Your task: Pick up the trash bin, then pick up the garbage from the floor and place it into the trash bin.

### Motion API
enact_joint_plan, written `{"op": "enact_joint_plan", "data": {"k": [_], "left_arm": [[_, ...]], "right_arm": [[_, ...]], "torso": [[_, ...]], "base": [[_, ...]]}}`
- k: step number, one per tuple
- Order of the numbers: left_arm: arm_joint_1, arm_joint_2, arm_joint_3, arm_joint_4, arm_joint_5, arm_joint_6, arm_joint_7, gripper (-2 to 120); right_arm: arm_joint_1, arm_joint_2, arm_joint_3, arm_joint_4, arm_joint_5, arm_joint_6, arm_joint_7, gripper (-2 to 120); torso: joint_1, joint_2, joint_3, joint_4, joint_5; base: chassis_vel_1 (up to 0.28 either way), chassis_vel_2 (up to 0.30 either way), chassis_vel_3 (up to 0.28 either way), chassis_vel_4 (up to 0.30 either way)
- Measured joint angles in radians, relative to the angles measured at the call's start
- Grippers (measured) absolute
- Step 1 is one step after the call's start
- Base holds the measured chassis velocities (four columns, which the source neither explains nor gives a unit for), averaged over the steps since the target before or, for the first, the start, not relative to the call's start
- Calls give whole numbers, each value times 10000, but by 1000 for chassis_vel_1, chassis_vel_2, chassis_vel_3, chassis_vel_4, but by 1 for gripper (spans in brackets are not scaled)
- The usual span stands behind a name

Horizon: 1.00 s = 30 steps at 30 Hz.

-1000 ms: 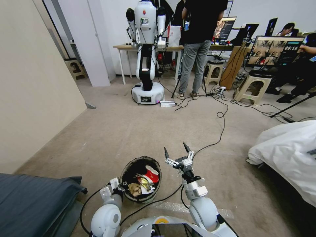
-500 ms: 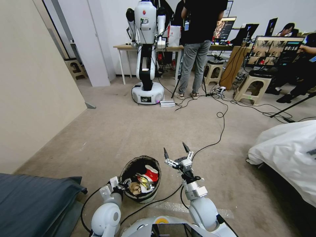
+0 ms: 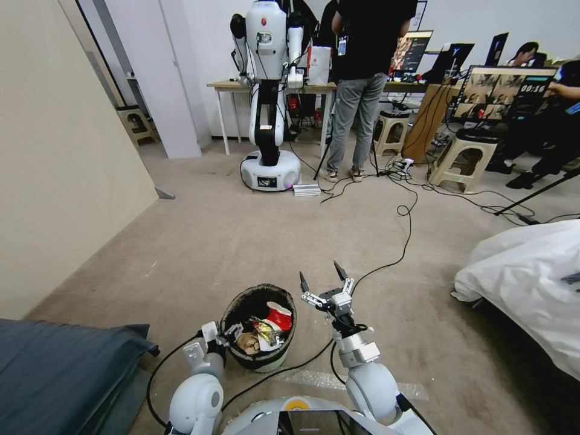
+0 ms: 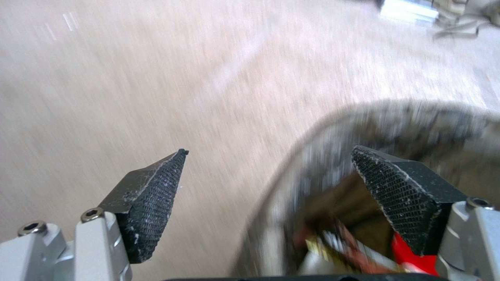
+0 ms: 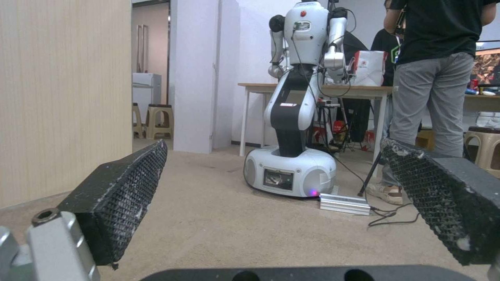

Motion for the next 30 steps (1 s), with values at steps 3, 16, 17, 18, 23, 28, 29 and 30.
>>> {"op": "enact_joint_plan", "data": {"k": [3,16,17,18,23,28,29,30], "left_arm": [[165,-12,58,-354,686,-300,18,86],[563,-110,134,-1517,3629,-1911,656,100],[563,-110,134,-1517,3629,-1911,656,100],[589,-108,128,-1533,3762,-2057,720,100],[600,-110,-82,-1254,4351,-3506,1126,100],[678,-105,-152,-948,4615,-4663,1266,100],[678,-105,-152,-948,4615,-4663,1266,100],[704,-106,-155,-863,4685,-4880,1266,100]], "right_arm": [[-5,22,-12,-2,13,-37,87,100],[-414,355,300,254,-98,-161,736,100],[-414,355,300,254,-98,-161,736,100],[-468,383,347,287,-136,-150,755,100],[-725,651,679,368,-389,-97,983,100],[-1106,949,1240,360,-856,120,1161,100],[-1106,949,1240,360,-856,120,1161,100],[-1226,1012,1344,331,-907,189,1220,100]], "torso": [[0,0,-1,1,1],[-1,0,-1,1,1],[-1,0,-1,1,1],[-1,0,-1,2,1],[-1,0,-1,1,0],[-1,0,-1,1,1],[-1,0,-1,1,1],[-1,0,-1,1,1]], "base": [[0,0,0,0],[0,0,0,0],[0,0,0,0],[0,0,0,0],[0,0,0,0],[0,0,0,0],[0,0,0,0],[0,0,0,0]]}}
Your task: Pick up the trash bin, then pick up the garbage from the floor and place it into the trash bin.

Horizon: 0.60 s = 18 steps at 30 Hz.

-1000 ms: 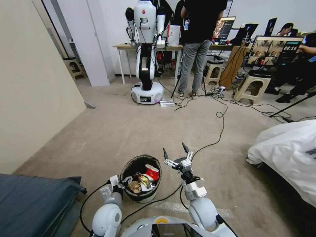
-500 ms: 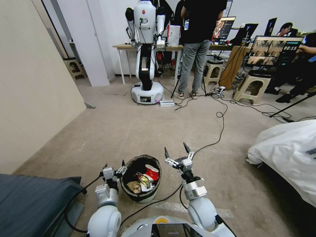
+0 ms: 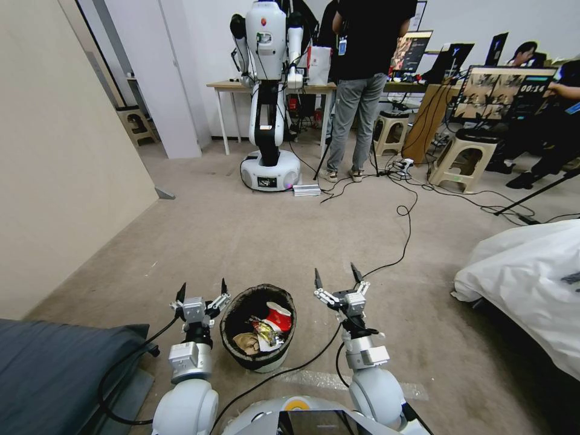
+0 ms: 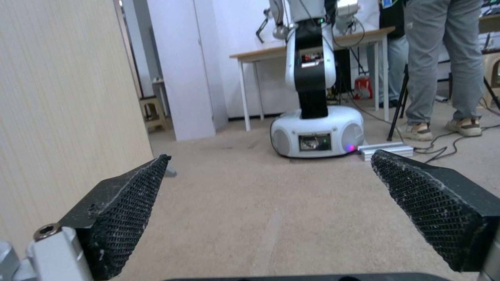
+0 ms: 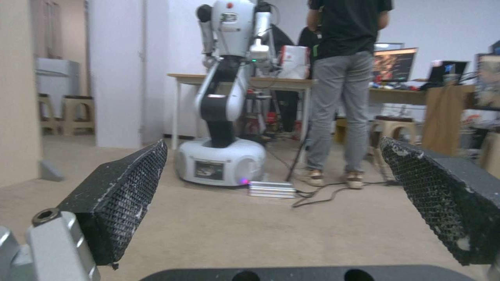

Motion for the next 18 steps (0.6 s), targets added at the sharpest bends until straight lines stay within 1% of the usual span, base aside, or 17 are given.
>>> {"op": "enact_joint_plan", "data": {"k": [2,5,18], "left_arm": [[34,0,-27,128,127,-272,1,100],[80,6,-37,198,227,-420,-7,100],[82,14,-41,206,227,-398,-34,100]], "right_arm": [[-127,49,92,-34,-20,97,37,100],[-249,95,184,-64,-124,172,62,100],[-248,98,183,-76,-144,183,64,100]], "torso": [[0,0,0,0,0],[0,0,0,0,0],[-1,1,0,0,0]], "base": [[0,0,0,0],[0,0,0,0],[0,0,0,0]]}}
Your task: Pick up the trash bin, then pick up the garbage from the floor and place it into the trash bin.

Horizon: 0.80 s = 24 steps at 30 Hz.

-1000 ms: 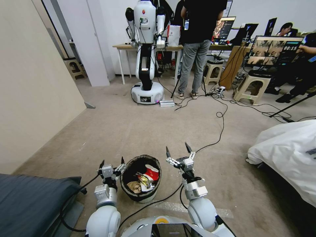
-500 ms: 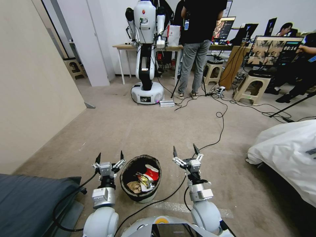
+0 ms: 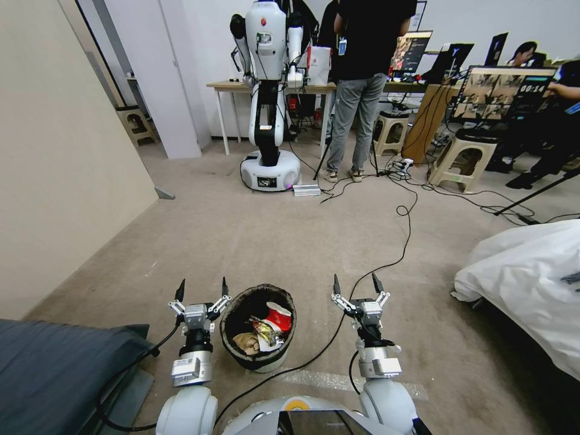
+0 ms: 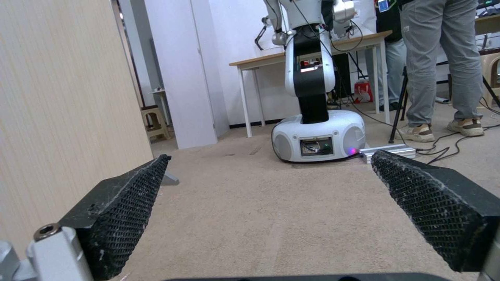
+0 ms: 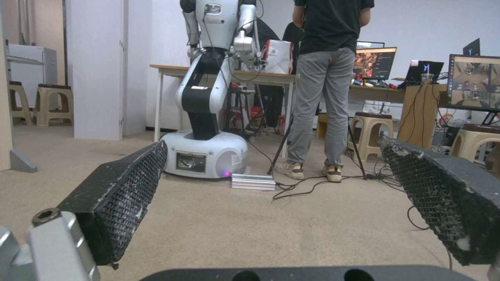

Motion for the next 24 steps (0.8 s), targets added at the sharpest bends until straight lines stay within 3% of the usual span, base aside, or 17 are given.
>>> {"op": "enact_joint_plan", "data": {"k": [24], "left_arm": [[-5,0,2,-4,-23,53,-15,100]], "right_arm": [[13,-10,-18,-6,9,-1,-8,100]], "torso": [[0,-1,0,0,0]], "base": [[0,0,0,0]]}}
